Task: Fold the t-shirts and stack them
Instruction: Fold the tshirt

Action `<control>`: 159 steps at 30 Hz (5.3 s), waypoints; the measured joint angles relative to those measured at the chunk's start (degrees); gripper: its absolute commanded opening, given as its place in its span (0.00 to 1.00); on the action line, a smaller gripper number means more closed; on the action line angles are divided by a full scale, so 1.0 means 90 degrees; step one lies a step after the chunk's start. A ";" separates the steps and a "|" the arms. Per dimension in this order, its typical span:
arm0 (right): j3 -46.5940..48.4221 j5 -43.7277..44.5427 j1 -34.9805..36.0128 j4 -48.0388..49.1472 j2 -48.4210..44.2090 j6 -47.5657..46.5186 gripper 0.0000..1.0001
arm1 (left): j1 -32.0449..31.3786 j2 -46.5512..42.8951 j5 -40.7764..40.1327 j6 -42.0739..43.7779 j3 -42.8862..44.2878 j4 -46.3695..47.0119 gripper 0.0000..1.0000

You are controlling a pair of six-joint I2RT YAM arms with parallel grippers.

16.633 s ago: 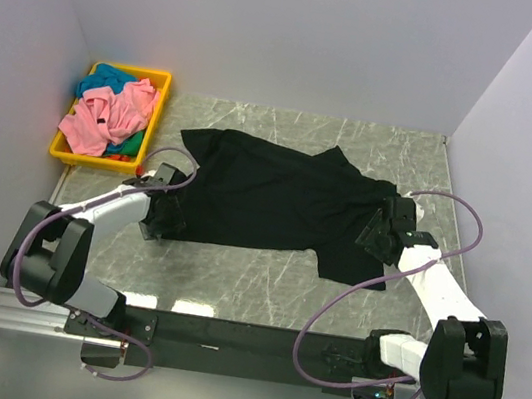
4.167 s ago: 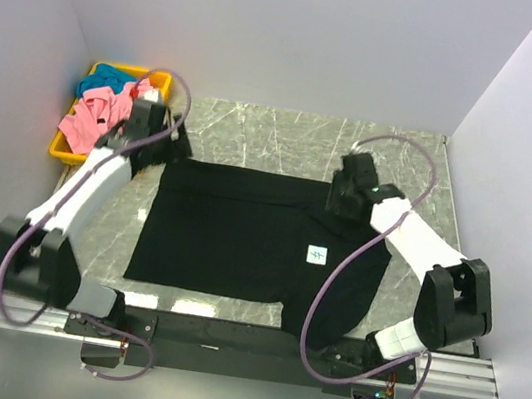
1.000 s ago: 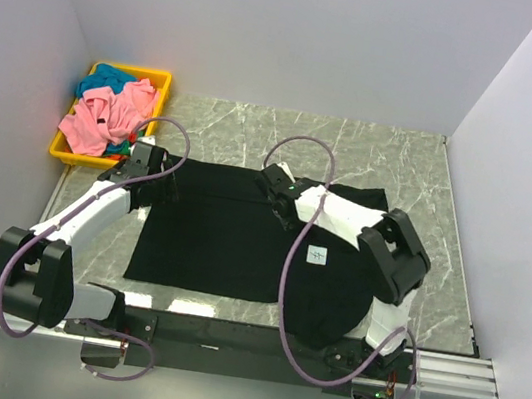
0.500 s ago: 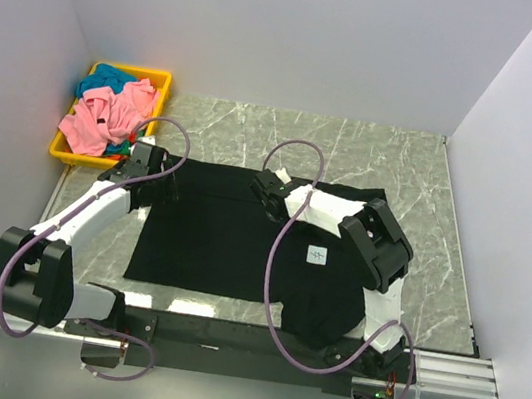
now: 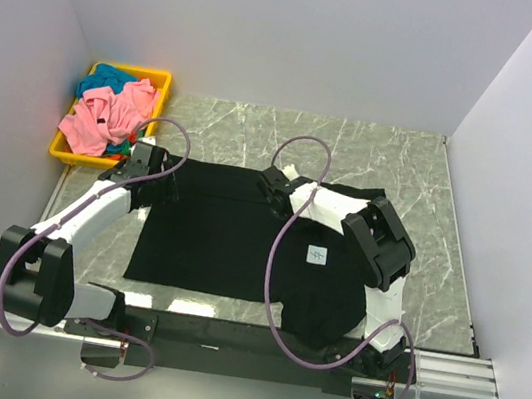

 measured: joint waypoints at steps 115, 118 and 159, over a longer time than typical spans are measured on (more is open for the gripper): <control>-0.4296 -0.5433 -0.4765 0.2234 -0.3694 0.3121 0.36 | 0.0000 0.0158 0.0267 0.0027 0.0002 0.0000 0.80; -0.4316 -0.5506 -0.4765 0.2314 -0.3662 0.3130 0.34 | 0.0000 0.0158 0.0267 0.0027 0.0002 0.0000 0.80; -0.4903 -0.5853 -0.4163 0.1661 -0.4541 0.3718 0.15 | 0.0000 0.0158 0.0265 0.0027 0.0002 -0.0002 0.80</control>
